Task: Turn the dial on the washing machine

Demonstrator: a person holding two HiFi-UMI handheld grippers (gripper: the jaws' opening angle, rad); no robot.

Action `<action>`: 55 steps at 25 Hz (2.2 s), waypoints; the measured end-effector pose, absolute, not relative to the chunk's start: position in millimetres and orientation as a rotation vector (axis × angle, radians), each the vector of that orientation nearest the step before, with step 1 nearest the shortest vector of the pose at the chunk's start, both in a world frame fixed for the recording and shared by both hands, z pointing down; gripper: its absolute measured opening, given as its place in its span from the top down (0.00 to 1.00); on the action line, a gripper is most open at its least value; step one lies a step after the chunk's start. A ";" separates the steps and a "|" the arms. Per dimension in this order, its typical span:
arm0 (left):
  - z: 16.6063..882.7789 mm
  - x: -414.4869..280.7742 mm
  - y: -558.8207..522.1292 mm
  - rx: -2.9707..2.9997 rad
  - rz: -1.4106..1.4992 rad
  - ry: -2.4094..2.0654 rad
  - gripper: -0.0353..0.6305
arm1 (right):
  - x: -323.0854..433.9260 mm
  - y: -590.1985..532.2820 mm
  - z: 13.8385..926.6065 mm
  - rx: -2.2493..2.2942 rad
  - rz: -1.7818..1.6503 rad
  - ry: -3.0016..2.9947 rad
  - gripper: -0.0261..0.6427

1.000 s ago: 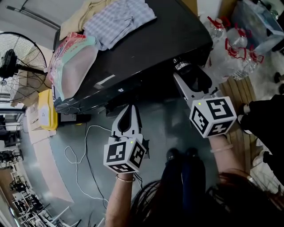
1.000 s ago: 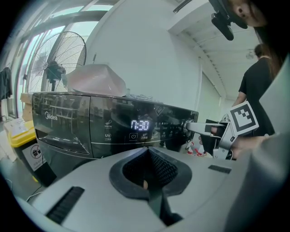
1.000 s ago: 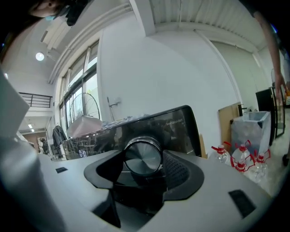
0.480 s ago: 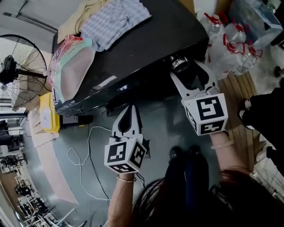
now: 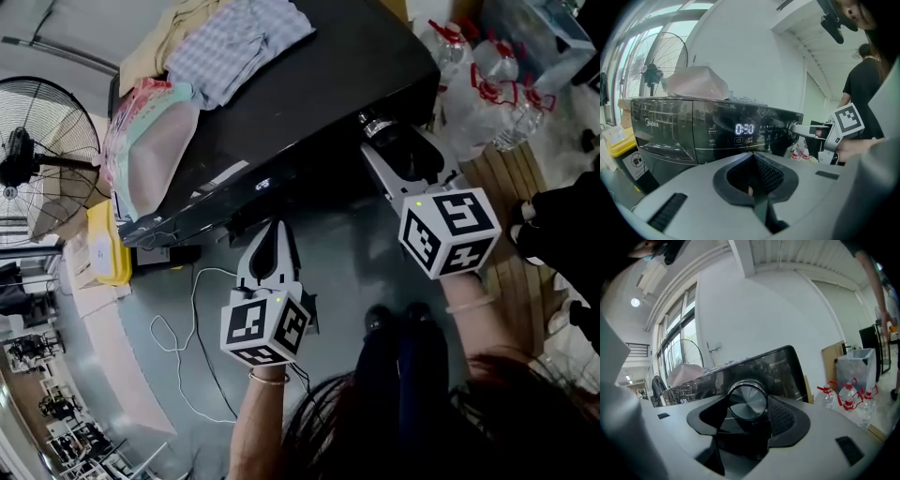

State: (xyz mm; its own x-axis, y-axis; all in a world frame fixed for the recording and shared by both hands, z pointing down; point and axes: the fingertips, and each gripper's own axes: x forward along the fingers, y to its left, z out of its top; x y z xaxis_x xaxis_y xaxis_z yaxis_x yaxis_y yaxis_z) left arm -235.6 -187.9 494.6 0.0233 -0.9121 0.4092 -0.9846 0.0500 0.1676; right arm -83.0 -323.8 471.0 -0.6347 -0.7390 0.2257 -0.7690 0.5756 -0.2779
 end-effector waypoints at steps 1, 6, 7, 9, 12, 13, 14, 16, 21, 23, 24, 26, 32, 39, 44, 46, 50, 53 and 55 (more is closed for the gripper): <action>495.0 -235.5 -188.0 1.902 0.240 -1.926 0.92 | -83.0 -324.0 471.1 1.305 0.569 -2.717 0.53; 496.6 -234.0 -187.7 1.910 0.242 -1.915 0.93 | -82.4 -325.0 471.0 1.318 0.713 -2.739 0.53; 497.1 -234.1 -187.7 1.910 0.242 -1.914 0.93 | -82.5 -325.1 471.0 1.321 0.717 -2.739 0.53; 497.9 -234.8 -187.7 1.909 0.242 -1.912 0.92 | -82.7 -325.1 471.3 1.323 0.690 -2.735 0.53; 498.7 -235.5 -187.6 1.908 0.242 -1.911 0.92 | -83.8 -324.6 470.9 1.313 0.613 -2.725 0.53; 498.8 -235.5 -187.5 1.908 0.243 -1.910 0.93 | -84.5 -323.9 470.0 1.305 0.570 -2.719 0.52; 498.8 -235.3 -187.4 1.908 0.243 -1.909 0.92 | -85.4 -323.0 469.0 1.296 0.518 -2.711 0.52; 498.9 -234.4 -187.3 1.911 0.245 -1.905 0.92 | -87.0 -321.5 467.6 1.279 0.395 -2.683 0.49; 499.0 -233.2 -187.9 1.917 0.246 -1.897 0.92 | -89.4 -321.4 468.7 1.248 0.157 -2.595 0.49; 498.8 -233.5 -188.2 1.917 0.244 -1.898 0.93 | -89.3 -321.4 467.5 1.249 0.157 -2.592 0.54; 499.0 -233.8 -188.4 1.917 0.244 -1.898 0.93 | -89.7 -321.4 466.7 1.252 0.168 -2.594 0.54; 499.7 -234.8 -189.0 1.918 0.245 -1.898 0.92 | -89.5 -322.1 466.6 1.263 0.203 -2.601 0.53; 501.2 -236.0 -188.2 1.915 0.246 -1.899 0.92 | -83.8 -324.9 469.7 1.309 0.448 -2.660 0.53; 503.8 -235.9 -186.8 1.911 0.250 -1.895 0.92 | -82.1 -325.8 470.1 1.329 0.660 -2.702 0.53; 503.1 -234.3 -188.3 1.917 0.250 -1.892 0.92 | -81.6 -327.0 469.7 1.337 0.759 -2.721 0.53; 502.8 -234.1 -188.7 1.918 0.250 -1.891 0.93 | -82.3 -326.5 470.0 1.334 0.706 -2.713 0.52; 503.3 -232.6 -189.2 1.919 0.252 -1.892 0.92 | -84.3 -325.0 469.0 1.319 0.554 -2.689 0.53; 503.8 -231.7 -189.4 1.917 0.247 -1.892 0.93 | -85.7 -323.0 468.0 1.310 0.400 -2.652 0.52; 503.2 -231.0 -189.7 1.917 0.244 -1.892 0.92 | -86.6 -322.1 467.2 1.302 0.302 -2.625 0.52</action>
